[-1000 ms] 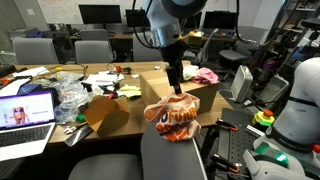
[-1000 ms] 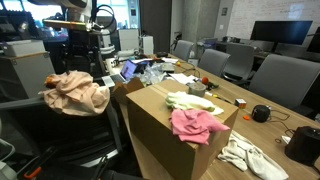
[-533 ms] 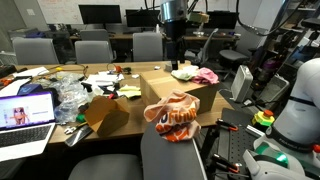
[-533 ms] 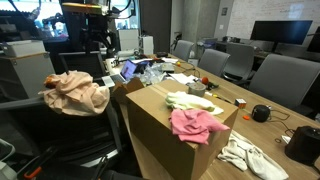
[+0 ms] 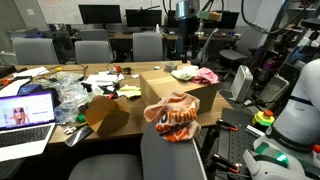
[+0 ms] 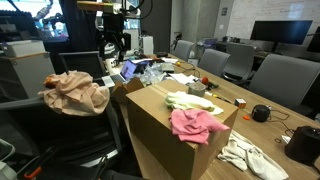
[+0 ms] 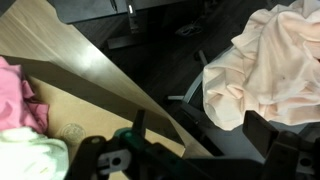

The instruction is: Put the salmon colored shirt on to the chair.

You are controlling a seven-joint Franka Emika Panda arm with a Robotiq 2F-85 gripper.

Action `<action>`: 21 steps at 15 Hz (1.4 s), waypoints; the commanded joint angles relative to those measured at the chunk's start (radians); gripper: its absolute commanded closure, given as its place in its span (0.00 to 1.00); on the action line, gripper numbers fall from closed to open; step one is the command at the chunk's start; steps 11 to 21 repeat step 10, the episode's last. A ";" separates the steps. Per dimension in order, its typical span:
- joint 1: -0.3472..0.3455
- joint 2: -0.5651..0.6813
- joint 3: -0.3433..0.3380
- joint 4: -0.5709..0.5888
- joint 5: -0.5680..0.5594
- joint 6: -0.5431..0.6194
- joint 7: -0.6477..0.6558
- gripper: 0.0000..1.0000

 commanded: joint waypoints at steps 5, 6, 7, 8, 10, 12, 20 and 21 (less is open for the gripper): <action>-0.046 -0.155 -0.041 -0.130 0.031 -0.026 0.048 0.00; -0.052 -0.175 -0.046 -0.145 0.033 -0.026 0.052 0.00; -0.058 -0.195 -0.050 -0.160 0.037 -0.026 0.053 0.00; -0.062 -0.211 -0.053 -0.172 0.040 -0.024 0.053 0.00; -0.071 -0.241 -0.058 -0.193 0.044 -0.023 0.058 0.00; -0.071 -0.241 -0.058 -0.193 0.044 -0.023 0.058 0.00; -0.071 -0.241 -0.058 -0.193 0.044 -0.023 0.058 0.00; -0.071 -0.241 -0.058 -0.193 0.044 -0.023 0.058 0.00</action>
